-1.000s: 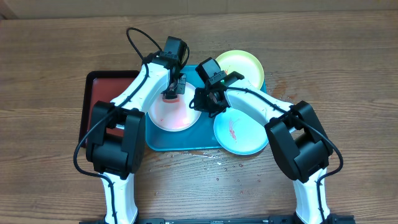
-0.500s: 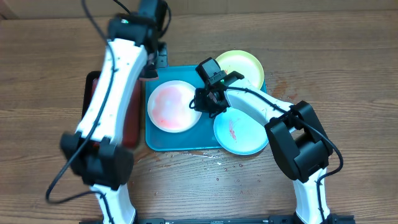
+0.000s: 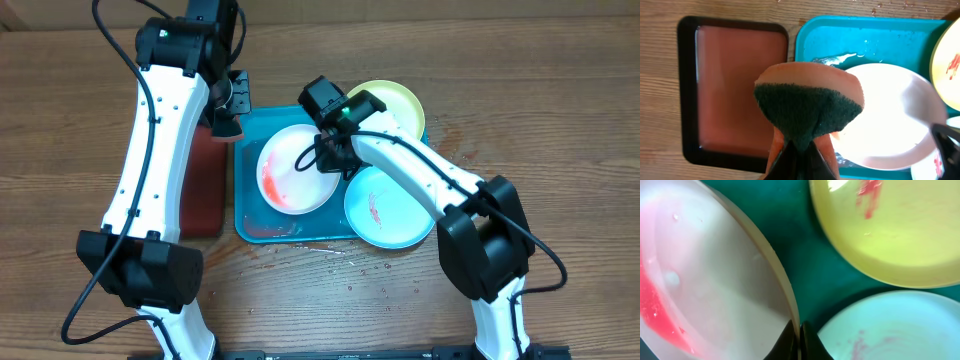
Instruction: Clean dirty plates on tray and stack at the side
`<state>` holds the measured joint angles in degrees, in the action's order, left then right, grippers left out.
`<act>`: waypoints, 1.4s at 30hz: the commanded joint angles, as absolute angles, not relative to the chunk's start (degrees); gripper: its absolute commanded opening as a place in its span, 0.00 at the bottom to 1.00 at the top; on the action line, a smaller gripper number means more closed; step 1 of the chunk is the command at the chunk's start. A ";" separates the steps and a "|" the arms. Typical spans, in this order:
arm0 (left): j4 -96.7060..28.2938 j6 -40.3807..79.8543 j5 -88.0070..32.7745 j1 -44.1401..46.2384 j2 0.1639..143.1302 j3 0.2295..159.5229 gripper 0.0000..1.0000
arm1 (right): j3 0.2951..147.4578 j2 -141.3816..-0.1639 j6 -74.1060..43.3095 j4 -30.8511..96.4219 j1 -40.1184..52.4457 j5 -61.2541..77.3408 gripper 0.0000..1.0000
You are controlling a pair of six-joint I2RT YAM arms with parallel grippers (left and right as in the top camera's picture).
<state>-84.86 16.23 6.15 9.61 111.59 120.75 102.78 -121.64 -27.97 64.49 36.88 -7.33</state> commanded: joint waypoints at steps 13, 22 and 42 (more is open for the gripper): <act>-82.11 16.99 -1.58 5.13 112.20 116.75 0.05 | 105.03 -112.03 -40.88 70.63 47.00 -46.00 0.04; -80.44 16.99 -1.58 5.06 112.20 113.45 0.04 | 105.03 -111.53 -42.26 71.55 54.33 -69.76 0.04; -79.64 17.02 -1.58 5.04 112.20 113.23 0.04 | 104.92 -111.55 -50.02 71.22 57.52 -75.81 0.04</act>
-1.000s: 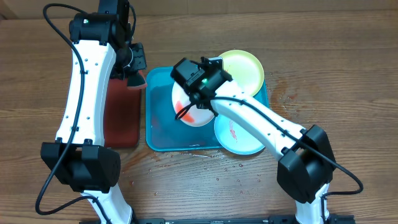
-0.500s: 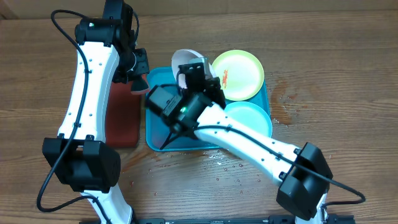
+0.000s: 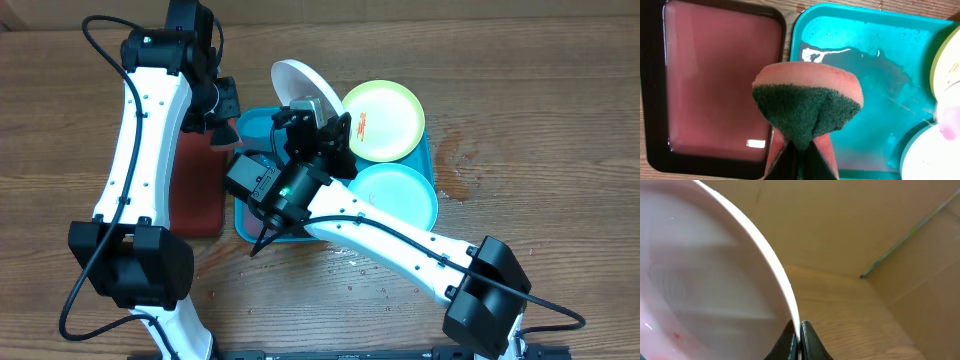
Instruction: Clean dirty plates on tray and stack at the side
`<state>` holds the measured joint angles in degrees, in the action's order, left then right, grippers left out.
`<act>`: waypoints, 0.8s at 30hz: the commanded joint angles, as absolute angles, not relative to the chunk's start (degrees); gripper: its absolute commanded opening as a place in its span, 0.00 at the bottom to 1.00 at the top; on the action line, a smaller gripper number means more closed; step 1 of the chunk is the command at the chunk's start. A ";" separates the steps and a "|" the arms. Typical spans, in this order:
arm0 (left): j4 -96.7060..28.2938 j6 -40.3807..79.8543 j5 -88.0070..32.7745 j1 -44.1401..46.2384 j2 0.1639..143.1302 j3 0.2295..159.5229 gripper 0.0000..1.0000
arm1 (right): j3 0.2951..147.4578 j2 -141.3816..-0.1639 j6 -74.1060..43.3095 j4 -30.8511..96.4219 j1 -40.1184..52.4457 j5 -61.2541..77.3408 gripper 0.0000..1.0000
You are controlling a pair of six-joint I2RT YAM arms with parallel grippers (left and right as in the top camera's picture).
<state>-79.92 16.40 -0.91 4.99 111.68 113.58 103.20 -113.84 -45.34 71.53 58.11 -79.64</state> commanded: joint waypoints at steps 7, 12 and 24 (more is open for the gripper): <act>-79.59 17.02 -1.58 5.04 112.20 113.23 0.05 | 101.23 -111.68 -51.22 64.99 52.18 -47.20 0.04; -79.61 17.02 -1.58 5.04 112.20 113.23 0.04 | 96.68 -112.36 -51.22 60.05 46.65 -28.10 0.04; -79.42 16.97 -1.56 5.04 112.20 113.23 0.04 | 86.46 -116.33 -47.92 49.50 39.29 -1.80 0.04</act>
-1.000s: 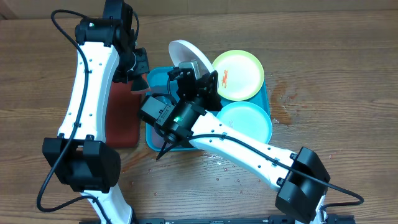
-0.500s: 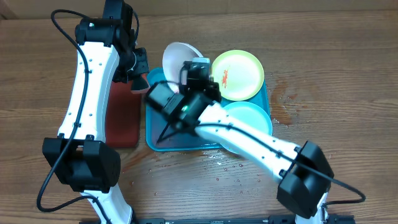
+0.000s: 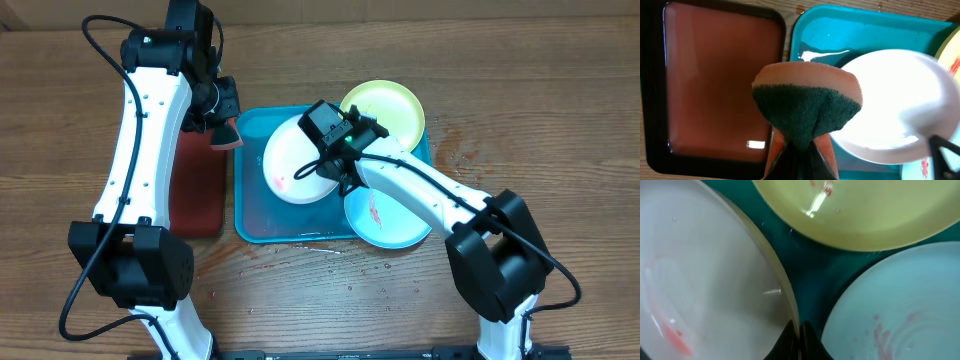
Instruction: Clean dirty plates on tray and stack at the side
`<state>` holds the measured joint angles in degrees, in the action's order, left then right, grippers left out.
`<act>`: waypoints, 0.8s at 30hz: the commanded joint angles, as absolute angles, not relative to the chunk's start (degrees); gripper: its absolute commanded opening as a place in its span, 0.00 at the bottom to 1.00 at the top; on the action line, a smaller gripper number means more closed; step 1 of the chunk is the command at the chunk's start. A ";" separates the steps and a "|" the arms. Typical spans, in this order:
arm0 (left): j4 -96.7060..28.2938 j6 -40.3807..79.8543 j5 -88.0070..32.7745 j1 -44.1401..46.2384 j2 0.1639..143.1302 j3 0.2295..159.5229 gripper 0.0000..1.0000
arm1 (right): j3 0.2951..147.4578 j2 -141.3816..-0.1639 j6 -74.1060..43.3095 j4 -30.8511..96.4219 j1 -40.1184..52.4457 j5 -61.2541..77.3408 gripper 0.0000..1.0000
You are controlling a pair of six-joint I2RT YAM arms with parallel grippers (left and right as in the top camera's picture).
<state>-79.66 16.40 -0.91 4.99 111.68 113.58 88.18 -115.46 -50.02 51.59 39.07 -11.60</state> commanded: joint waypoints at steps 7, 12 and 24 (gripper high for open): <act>-79.53 16.97 -2.15 5.06 112.20 113.23 0.04 | 84.79 -117.73 -46.78 47.51 39.24 1.56 0.23; -79.46 16.97 -2.87 5.06 112.20 113.23 0.04 | 84.84 -117.89 -34.44 43.40 37.65 1.67 0.44; -79.00 16.97 -2.87 5.06 112.20 113.16 0.04 | 84.82 -121.36 -17.12 33.04 32.97 8.84 0.37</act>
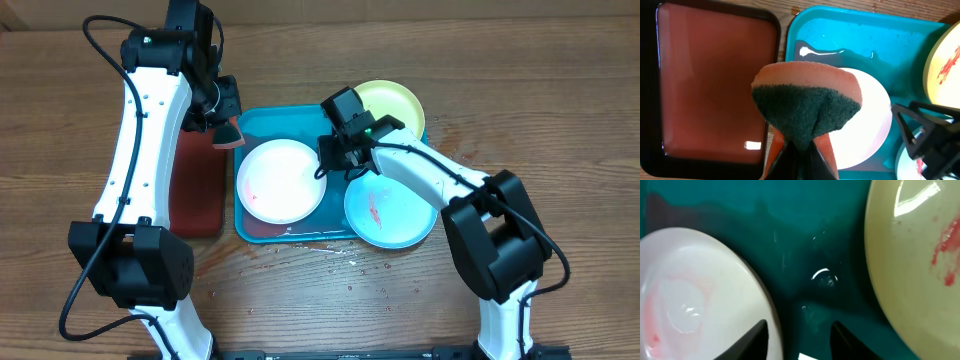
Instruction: Clean dirty plates on tray and stack at the side
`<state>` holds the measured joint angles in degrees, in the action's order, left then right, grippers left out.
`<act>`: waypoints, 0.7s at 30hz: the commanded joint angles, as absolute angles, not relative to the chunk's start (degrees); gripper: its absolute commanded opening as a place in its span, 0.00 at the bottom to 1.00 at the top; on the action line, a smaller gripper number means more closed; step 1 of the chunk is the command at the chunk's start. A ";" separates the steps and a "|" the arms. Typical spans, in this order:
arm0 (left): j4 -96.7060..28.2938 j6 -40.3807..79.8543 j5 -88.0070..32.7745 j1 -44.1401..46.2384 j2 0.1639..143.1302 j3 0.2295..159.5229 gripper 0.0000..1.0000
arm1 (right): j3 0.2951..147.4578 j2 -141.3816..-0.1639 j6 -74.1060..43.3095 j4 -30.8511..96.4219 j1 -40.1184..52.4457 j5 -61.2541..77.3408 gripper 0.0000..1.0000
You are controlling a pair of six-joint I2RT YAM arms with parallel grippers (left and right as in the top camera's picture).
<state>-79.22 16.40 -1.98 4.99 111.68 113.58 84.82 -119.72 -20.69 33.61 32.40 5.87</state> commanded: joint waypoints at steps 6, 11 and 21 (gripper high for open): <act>-78.74 16.95 -2.87 5.15 112.20 112.86 0.04 | 84.82 -122.87 -18.52 33.30 34.57 9.08 0.26; -78.59 16.93 -2.85 5.74 112.20 112.86 0.04 | 84.82 -123.44 -26.96 34.39 34.48 5.48 0.04; -71.16 16.75 -2.79 9.21 112.20 104.68 0.04 | 84.82 -123.44 -41.21 39.66 34.00 0.84 0.04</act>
<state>-74.96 16.40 -1.98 7.66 111.68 109.32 85.60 -122.30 -36.49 37.91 34.59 5.54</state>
